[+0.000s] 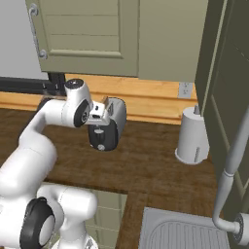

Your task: Start the toaster. Once the lever pops up, take the bread to the plate on the dining counter.

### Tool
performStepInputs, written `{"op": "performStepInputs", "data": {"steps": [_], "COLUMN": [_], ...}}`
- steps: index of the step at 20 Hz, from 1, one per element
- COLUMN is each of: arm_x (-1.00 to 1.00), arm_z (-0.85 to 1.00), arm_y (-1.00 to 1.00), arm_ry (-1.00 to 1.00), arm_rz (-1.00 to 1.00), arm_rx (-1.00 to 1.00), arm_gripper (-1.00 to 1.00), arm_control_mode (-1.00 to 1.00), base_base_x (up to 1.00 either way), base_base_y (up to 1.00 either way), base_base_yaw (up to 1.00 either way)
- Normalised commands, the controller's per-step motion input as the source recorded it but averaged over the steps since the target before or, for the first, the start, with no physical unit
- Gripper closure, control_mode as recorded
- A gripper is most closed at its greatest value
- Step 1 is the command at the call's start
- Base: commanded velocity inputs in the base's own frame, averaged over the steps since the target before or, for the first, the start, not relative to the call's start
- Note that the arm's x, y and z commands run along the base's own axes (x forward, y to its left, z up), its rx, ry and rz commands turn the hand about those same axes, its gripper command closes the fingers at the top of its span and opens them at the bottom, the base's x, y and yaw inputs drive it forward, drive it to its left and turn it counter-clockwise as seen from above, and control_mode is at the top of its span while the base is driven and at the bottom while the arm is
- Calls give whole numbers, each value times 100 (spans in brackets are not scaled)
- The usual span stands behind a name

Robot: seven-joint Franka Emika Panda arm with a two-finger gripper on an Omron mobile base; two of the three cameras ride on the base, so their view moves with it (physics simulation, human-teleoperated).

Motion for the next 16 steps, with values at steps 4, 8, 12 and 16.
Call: {"op": "performStepInputs", "data": {"steps": [4,8,12,16], "arm_x": [39,29,16,24], "arm_z": [-27,-20,-28,-32], "arm_y": [0,0,0,9], "arm_ry": [0,10,0,0], "arm_rz": [0,0,0,0], "arm_rx": [0,0,0,0], "arm_gripper": [100,100,100,100], "arm_control_mode": [-100,-100,-100,-100], "base_base_x": [0,0,0,0], "base_base_y": [0,0,0,0], "base_base_yaw": [0,0,0,0]}}
